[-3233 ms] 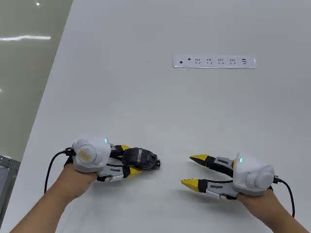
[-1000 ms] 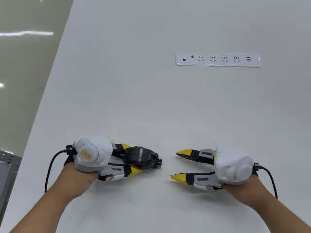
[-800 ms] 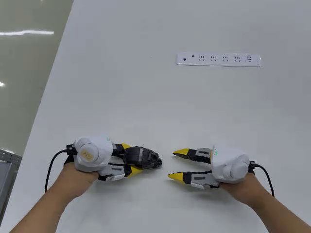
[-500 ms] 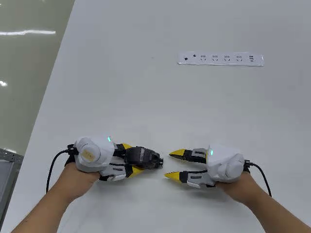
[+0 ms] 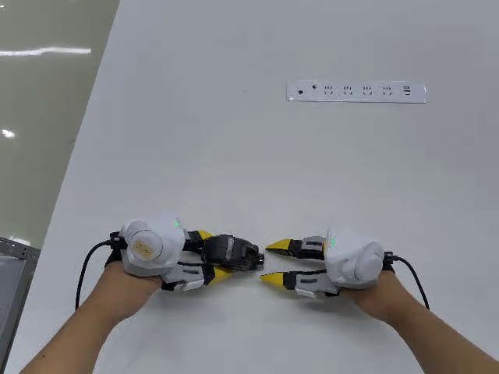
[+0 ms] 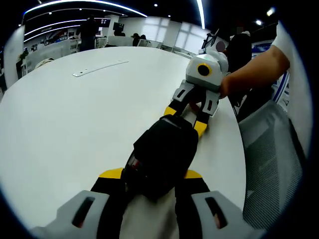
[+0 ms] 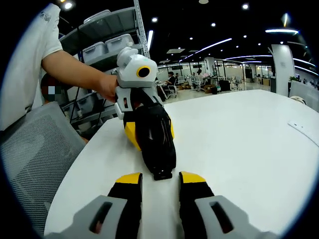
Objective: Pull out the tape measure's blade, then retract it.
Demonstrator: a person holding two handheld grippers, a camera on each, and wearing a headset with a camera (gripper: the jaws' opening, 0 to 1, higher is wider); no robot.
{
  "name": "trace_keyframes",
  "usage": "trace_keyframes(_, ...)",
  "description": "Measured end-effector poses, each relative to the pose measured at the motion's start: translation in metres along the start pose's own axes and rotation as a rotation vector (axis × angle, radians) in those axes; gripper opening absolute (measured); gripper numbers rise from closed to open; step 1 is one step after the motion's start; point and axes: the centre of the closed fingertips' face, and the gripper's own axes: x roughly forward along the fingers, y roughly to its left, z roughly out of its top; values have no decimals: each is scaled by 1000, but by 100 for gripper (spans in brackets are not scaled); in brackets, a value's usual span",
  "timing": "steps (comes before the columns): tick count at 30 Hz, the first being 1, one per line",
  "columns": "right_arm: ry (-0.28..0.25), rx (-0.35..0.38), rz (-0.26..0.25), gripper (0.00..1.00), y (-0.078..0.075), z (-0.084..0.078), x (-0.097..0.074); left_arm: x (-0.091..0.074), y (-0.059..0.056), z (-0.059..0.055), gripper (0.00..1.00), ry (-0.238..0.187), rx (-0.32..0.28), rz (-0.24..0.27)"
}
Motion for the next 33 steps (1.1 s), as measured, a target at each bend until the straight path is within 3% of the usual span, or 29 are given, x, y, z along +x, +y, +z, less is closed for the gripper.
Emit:
trace_keyframes(17,-7,-27,21,19,-2,-1,7,1,0,0,35,-4,5,-10)
trace_keyframes(33,-15,-56,40,16,-1,0,8,1,1,0,35,-2,11,-10)
